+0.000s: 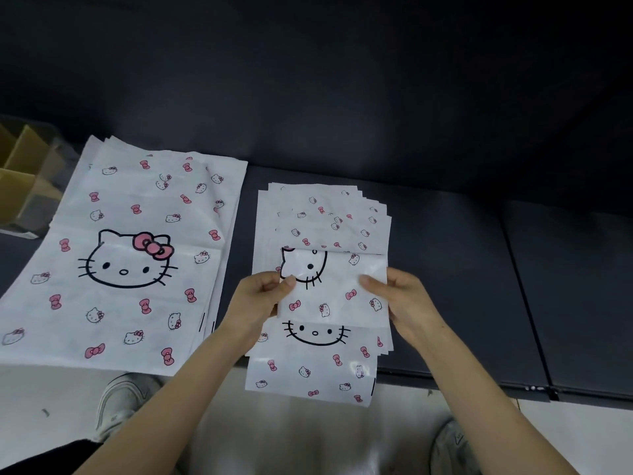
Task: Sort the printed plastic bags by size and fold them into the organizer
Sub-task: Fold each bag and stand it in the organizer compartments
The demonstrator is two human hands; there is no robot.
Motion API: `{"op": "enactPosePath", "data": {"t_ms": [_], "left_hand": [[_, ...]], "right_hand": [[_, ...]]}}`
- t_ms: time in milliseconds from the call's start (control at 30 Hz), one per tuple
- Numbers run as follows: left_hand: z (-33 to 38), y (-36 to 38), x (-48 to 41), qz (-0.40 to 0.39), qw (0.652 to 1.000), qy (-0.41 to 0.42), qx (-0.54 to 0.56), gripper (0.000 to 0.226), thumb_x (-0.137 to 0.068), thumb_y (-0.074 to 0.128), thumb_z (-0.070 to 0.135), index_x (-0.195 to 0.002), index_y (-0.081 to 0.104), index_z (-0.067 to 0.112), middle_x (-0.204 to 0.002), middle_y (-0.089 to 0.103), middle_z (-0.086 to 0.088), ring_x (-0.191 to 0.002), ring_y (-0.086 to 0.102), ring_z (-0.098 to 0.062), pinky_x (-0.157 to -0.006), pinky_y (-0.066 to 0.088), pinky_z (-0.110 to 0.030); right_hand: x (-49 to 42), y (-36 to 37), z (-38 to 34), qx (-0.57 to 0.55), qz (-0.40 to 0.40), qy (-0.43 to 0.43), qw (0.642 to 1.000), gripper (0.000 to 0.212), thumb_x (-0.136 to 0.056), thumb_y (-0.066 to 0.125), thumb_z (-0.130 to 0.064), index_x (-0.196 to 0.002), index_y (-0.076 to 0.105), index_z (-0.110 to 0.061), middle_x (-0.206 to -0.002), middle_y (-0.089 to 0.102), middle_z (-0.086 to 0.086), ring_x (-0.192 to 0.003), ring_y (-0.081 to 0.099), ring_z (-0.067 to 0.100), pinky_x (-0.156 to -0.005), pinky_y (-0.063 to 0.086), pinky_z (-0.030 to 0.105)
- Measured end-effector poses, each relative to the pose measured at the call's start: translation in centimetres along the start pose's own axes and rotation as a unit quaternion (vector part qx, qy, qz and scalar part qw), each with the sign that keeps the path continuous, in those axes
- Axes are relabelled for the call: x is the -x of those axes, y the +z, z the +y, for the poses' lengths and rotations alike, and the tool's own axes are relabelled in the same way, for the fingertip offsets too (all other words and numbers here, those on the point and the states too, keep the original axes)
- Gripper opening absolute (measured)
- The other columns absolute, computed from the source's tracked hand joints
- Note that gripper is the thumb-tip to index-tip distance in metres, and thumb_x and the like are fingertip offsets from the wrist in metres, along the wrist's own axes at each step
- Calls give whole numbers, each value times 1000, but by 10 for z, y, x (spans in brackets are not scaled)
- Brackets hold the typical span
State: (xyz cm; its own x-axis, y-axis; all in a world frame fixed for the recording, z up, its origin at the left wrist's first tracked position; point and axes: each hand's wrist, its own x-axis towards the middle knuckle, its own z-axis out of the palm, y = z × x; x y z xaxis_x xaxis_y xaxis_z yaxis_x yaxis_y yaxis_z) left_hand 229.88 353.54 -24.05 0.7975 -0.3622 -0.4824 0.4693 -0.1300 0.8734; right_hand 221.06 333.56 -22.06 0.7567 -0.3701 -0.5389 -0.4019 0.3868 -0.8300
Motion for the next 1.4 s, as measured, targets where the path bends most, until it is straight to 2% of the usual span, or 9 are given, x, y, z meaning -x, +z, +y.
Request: {"op": "enactPosePath", "data": {"t_ms": [167,267,433,567,700,867,1067,1233,1400], "left_hand": [[20,-43,4,54,998,13,-10,7,-87,66,12,-84,67,5,-80,69,-10,-75,65,-23,-67,58,-28],[36,-98,-3,186,976,65,-94,8,-87,68,17,-90,64,11,-83,66,-5,-73,64,-23,-75,57,-38],[68,-214,-17,427,813,176,-355,23,-90,63,19,-106,65,2,-106,62,-19,-95,58,-35,-81,43,-39],[75,-293,-44,428,720,131,-530,33,-90,61,19,-114,58,-3,-109,59,-27,-103,50,-46,-88,39,-49],[69,-333,-78,392,737,92,-542,35,-92,58,24,-119,53,2,-116,61,-22,-105,54,-42,-90,41,-46],[53,-349,-108,392,766,145,-488,36,-95,54,18,-131,48,15,-120,63,-14,-108,57,-41,-101,40,-49],[64,-366,-99,381,692,191,-582,38,-85,59,-2,-122,60,8,-77,66,-21,-67,61,-41,-60,46,-40],[104,-369,-61,400,680,212,-576,33,-72,66,-12,-104,68,-5,-55,57,-26,-49,56,-41,-50,38,-36],[121,-328,-7,391,675,255,-572,36,-60,75,-11,-95,72,-3,-50,56,-19,-44,54,-35,-50,33,-26]], "right_hand": [[-2,45,-7,25,33,-29,999,10,-85,68,-7,-93,72,-7,-88,75,6,-80,72,19,-68,59,28],[-9,84,-14,31,12,-39,999,8,-85,68,-6,-92,72,-9,-86,75,3,-76,71,14,-62,56,22],[-26,155,-17,36,-14,-16,999,15,-85,68,-7,-100,70,-5,-92,73,8,-78,70,19,-65,59,28],[-43,194,-12,31,-20,7,999,18,-83,69,-7,-101,69,-5,-95,73,11,-83,69,23,-66,59,29],[-63,215,-1,23,-18,27,999,14,-82,70,-6,-96,70,-7,-91,74,10,-79,70,22,-58,58,27],[-82,221,2,6,-28,39,999,12,-83,66,-4,-95,70,-6,-89,75,10,-75,72,20,-69,60,34],[-80,216,-3,15,-27,36,999,23,-82,67,-8,-104,69,-4,-103,72,14,-97,68,28,-81,56,39],[-50,206,-19,13,-33,16,999,13,-85,65,-8,-97,70,-8,-94,73,12,-70,70,17,-49,56,24],[-7,172,-31,-21,-11,7,1000,27,-81,69,-11,-108,68,-6,-101,73,13,-95,68,29,-91,51,48]]}}
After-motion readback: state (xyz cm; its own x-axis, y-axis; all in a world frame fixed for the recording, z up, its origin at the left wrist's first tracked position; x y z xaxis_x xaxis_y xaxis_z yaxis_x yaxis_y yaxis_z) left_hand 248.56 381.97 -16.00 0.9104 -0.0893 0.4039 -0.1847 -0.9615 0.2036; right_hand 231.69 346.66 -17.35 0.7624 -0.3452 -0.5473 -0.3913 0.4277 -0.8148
